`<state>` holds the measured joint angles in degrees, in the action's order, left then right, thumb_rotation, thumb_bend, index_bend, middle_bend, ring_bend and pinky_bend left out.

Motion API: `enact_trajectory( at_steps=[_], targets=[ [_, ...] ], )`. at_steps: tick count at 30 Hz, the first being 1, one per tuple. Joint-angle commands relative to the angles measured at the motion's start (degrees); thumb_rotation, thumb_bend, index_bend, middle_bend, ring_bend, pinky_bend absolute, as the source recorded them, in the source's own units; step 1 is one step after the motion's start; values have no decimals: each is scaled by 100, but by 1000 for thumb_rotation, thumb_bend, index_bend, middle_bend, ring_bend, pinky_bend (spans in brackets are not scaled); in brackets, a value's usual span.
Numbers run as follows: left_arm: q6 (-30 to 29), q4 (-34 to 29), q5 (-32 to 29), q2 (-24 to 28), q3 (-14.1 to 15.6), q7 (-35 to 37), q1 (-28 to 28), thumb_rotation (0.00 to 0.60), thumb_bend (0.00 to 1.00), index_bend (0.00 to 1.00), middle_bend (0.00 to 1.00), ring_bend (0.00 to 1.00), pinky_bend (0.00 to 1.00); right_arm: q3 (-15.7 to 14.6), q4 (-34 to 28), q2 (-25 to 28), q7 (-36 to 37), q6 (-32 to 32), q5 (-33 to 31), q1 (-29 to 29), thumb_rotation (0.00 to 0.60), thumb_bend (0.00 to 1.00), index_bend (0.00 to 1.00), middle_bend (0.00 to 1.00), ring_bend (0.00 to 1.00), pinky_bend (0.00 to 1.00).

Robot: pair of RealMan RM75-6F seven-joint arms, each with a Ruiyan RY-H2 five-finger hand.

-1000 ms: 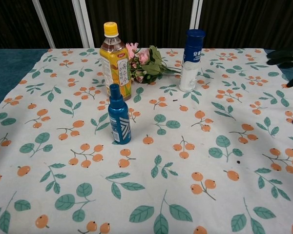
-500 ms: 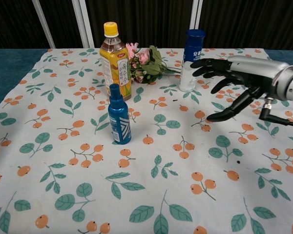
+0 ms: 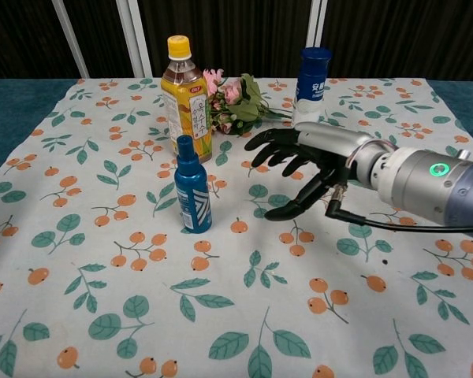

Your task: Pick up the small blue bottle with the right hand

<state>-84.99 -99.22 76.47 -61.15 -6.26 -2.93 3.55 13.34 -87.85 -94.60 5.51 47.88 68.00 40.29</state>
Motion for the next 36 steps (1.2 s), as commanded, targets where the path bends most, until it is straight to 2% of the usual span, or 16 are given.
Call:
enact_trajectory(
  at_steps=[1,13,27,32,36],
  targets=[
    [11,0,-6,2,-2,1,6,600,495,180,27,41,0,52,197,-297,-137,-5,-156,145,600,263,178,233,185,204],
    [77,-6,-112,7,-39,-22,41,600,495,180,27,41,0,227,620,-937,-385,128,-423,398,600,289,247,296,248,250],
    [84,-16,-167,12,-66,-15,51,600,496,180,27,41,0,394,1105,-1458,-670,-57,-727,772,600,291,265,312,264,250],
    [86,-21,-195,14,-80,-2,53,600,495,180,27,41,0,474,1253,-1640,-783,6,-778,881,600,313,316,422,322,320],
    [101,-20,-217,20,-87,0,59,600,495,181,27,41,0,478,1349,-1762,-869,64,-788,927,600,337,342,435,339,399]
  ],
)
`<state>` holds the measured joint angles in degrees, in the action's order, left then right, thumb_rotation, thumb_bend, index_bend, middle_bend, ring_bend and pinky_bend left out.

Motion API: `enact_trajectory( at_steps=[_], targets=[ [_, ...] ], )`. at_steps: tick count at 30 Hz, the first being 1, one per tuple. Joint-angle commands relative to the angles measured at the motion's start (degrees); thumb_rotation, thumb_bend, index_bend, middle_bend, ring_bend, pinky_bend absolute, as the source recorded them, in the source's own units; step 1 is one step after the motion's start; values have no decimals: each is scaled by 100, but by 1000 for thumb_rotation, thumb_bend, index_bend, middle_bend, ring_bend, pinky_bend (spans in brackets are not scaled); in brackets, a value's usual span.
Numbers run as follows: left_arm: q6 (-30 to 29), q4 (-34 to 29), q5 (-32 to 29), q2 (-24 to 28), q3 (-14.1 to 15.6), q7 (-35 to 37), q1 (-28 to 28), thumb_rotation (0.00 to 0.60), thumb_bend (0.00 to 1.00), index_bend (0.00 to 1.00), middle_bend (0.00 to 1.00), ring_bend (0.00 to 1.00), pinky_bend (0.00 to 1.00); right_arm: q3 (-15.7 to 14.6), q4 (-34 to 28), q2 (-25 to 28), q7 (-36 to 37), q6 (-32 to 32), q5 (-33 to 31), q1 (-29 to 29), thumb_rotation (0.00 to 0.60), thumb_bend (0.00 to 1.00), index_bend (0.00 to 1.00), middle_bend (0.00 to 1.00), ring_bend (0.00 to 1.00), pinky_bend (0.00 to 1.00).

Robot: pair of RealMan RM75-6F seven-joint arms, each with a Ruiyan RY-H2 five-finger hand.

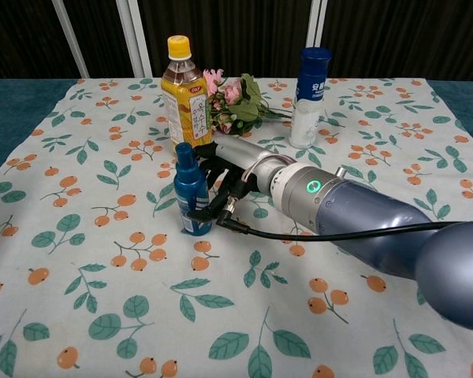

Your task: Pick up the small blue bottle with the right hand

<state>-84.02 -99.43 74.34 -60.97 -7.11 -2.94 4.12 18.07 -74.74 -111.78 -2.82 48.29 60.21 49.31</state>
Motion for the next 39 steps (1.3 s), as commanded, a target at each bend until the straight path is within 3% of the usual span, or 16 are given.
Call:
enact_trajectory(
  at_steps=[1,6,12,19,31,39],
  targets=[
    [8,0,-5,3,0,-1,4,600,495,182,27,41,0,5,57,-68,-51,22,-18,35,600,347,351,438,347,419],
    [5,-3,-15,7,-6,4,4,600,495,184,27,41,0,58,133,-201,-58,70,-85,56,600,378,401,476,396,500],
    [31,-14,-53,17,-14,11,11,600,496,186,27,40,0,94,63,-187,-7,178,5,27,600,396,544,579,500,560],
    [13,-17,-48,17,-14,12,6,600,496,186,27,41,0,180,-336,129,112,382,94,-146,600,397,572,588,510,566],
    [-24,-23,2,-4,14,-37,-4,600,497,186,27,41,0,608,-2384,2251,1067,24,-282,-880,600,399,577,584,510,566],
    [-103,-23,67,-33,34,-74,-30,600,497,186,27,41,0,1112,-2990,3317,2787,-190,42,-1497,600,399,577,582,511,565]
  ],
)
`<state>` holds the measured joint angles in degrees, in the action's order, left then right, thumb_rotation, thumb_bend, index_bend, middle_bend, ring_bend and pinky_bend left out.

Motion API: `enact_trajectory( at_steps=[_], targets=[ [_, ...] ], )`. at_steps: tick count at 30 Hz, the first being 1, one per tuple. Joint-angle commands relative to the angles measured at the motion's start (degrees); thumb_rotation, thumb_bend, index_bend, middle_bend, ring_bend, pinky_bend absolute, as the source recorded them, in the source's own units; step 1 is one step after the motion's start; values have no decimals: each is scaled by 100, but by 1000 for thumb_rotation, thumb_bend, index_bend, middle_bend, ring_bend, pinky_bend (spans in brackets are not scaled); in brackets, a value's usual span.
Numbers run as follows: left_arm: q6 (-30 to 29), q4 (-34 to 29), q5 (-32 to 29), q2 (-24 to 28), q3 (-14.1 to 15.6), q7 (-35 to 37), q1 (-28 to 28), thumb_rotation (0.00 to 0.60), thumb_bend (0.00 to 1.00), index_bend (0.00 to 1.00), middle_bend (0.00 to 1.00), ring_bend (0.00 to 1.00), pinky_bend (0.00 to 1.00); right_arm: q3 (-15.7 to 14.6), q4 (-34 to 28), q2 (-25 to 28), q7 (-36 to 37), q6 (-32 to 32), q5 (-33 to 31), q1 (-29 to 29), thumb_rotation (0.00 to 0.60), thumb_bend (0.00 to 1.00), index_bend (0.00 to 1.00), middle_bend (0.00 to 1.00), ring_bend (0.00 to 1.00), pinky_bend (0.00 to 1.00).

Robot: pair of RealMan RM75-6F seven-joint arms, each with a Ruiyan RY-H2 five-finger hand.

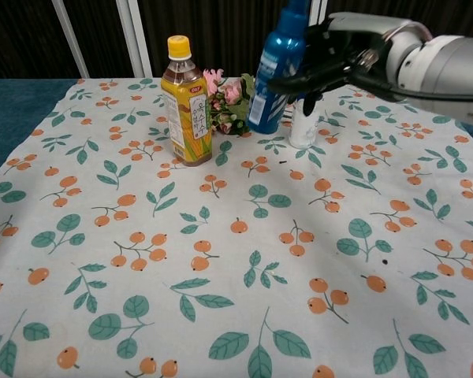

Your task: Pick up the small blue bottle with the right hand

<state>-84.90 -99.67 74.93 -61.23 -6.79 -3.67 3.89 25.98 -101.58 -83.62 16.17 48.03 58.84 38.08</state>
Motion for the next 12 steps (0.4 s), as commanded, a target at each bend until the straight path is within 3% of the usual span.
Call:
enact_trajectory(
  at_steps=[1,7,12],
  targets=[
    [-18,1,7,-7,2,0,-9,600,497,187,27,41,0,354,-319,562,1045,-194,228,-412,600,400,577,582,511,565],
    [-13,1,-5,-11,0,-11,-8,600,497,188,27,41,0,608,-366,1123,2689,-591,1004,-727,600,400,577,579,511,563],
    [-26,2,-18,-10,-9,5,-17,600,497,188,27,41,0,563,-195,1403,3459,-483,1828,-836,600,399,577,575,511,563]
  ],
)
